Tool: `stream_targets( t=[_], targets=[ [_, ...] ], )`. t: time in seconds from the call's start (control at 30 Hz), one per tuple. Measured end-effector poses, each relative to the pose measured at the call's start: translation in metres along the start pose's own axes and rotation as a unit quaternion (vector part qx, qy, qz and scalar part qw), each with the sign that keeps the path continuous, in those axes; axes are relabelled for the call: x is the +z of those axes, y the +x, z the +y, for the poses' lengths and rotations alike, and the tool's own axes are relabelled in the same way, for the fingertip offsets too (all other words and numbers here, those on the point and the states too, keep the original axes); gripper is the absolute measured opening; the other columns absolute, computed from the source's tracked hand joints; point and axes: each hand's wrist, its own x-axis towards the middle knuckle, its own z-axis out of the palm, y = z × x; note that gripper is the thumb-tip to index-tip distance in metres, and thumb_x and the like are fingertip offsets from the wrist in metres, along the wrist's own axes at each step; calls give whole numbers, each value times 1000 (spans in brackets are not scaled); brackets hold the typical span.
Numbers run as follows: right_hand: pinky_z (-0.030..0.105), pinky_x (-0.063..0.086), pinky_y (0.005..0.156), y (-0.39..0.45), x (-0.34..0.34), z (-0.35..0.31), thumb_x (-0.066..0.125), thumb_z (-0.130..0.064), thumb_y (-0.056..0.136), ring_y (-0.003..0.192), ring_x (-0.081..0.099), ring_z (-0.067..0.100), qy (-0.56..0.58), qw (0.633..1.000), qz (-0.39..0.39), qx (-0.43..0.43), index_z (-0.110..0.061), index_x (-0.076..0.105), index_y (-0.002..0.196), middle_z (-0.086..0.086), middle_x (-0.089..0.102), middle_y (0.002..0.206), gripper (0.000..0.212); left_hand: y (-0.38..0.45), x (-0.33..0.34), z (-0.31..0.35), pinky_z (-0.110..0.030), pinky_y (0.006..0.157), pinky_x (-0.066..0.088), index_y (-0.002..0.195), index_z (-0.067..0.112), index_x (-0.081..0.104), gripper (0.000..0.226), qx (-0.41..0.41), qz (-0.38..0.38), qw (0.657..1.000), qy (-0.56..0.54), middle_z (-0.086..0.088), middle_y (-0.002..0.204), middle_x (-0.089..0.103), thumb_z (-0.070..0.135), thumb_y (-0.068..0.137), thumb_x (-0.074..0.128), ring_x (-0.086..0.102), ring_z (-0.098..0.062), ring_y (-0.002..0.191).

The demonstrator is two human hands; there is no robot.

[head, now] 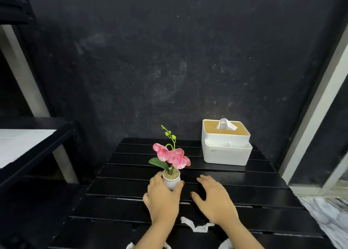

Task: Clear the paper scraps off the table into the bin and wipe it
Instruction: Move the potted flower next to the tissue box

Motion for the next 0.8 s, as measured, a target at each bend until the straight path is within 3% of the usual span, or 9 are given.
stream_targets(
  t=[0.47,0.8],
  targets=[
    [32,12,117,8,5,3,41,-49,88,143,13,10,-14,1000,-5,20,-24,27,142,-8,22,154,61,57,30,16,-31,88,28,102,19,60,34,29,-35,999,-16,2,107,59,37,75,69,57,-19,102],
    [32,8,118,9,7,4,38,-49,90,144,9,10,-25,1000,-4,13,-23,24,144,-7,19,155,62,88,68,32,-36,92,32,106,15,60,39,44,-37,998,-19,-3,109,63,37,75,69,57,-23,104]
  ],
)
